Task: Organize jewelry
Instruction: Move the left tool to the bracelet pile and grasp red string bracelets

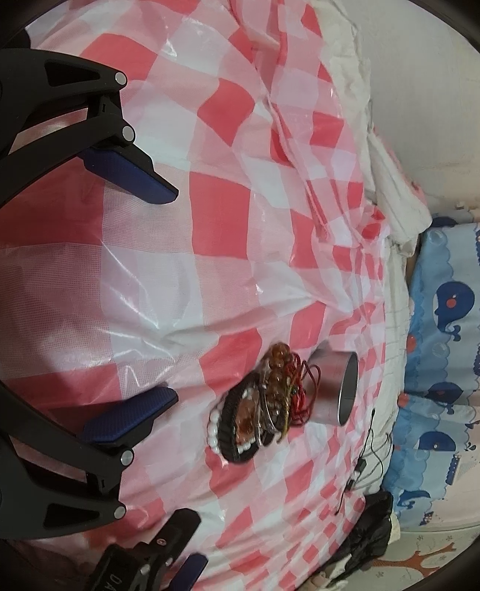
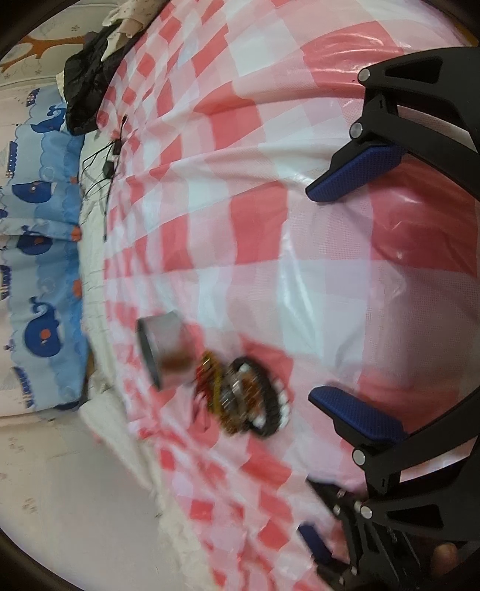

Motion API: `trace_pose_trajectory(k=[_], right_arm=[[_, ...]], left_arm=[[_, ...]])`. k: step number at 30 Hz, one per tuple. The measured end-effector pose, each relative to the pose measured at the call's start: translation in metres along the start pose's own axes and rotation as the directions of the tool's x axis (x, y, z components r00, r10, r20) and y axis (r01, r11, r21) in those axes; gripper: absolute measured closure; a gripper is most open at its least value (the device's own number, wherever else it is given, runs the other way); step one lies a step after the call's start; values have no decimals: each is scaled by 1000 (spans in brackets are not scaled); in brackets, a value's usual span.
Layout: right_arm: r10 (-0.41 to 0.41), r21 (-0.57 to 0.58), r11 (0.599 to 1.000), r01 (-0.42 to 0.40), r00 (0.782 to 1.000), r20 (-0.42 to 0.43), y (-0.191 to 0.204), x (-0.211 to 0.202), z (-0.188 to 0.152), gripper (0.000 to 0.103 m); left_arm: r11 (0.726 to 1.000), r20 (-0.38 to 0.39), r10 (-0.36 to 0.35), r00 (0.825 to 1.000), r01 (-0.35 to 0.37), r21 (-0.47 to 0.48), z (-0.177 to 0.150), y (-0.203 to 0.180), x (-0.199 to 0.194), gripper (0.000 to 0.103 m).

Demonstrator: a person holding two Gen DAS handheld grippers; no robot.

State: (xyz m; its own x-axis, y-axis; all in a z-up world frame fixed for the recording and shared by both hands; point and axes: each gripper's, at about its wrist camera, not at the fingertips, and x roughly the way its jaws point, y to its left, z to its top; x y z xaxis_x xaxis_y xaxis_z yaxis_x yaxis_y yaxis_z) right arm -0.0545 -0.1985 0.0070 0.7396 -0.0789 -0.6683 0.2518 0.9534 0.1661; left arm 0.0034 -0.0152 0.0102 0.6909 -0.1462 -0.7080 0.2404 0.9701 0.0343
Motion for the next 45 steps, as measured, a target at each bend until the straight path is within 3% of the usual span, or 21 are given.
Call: trace_pose_trajectory(k=[3,7,12,14,16,17,18,20,22,24,31,35,39,41,45], right_arm=[[29,-4,1000,-29,999,40,1,-9,7,7],[90,-17,996,-89,996,20,6,-6,19,7],[118,-146,982,-120,993,-23,29,12,47,7],[104,-176,978,-110,994,-43,31,21,58,7],[94,-175,979,-101,994,-52,26,27,66,7],[89,-158,983,-96,995,-51,21,29,68,7],[93,-132,986,-99,994,-50,14,29,68,7],[108,-80,990,-112,993,-54,2,30,65,7],[132,-30,991,-134,989,-68,-7,33,63,7],[155,0,988,-156,985,-69,-10,33,64,7],[189,29,982,-187,980,-67,-10,34,64,7],[190,24,982,-188,979,-76,-7,37,63,7],[185,22,983,-184,979,-80,-6,39,62,7],[186,25,982,-185,979,-80,-6,40,62,7],[189,12,982,-188,979,-80,-4,39,61,7]], left_arm=[[1000,42,-8,999,7,16,6,2,-10,8],[998,44,-62,997,60,30,18,5,-16,8],[982,19,-132,991,128,136,45,2,-15,8],[963,39,-183,982,171,210,56,-4,-14,8],[914,40,-318,947,295,280,67,-10,-11,8],[895,46,-352,935,322,308,71,-14,-8,8],[884,51,-354,934,316,345,77,-20,-2,9],[867,52,-348,936,301,397,87,-30,7,17],[848,33,-385,923,339,409,96,-34,17,25],[840,15,-412,911,374,392,104,-35,28,41],[814,-23,-408,913,374,444,101,-47,43,44],[815,-30,-396,918,367,449,105,-52,52,46],[811,-97,-371,924,373,450,106,-55,62,101],[811,-120,-382,917,394,433,106,-52,62,103],[823,-92,-484,870,489,289,118,-30,54,103]])
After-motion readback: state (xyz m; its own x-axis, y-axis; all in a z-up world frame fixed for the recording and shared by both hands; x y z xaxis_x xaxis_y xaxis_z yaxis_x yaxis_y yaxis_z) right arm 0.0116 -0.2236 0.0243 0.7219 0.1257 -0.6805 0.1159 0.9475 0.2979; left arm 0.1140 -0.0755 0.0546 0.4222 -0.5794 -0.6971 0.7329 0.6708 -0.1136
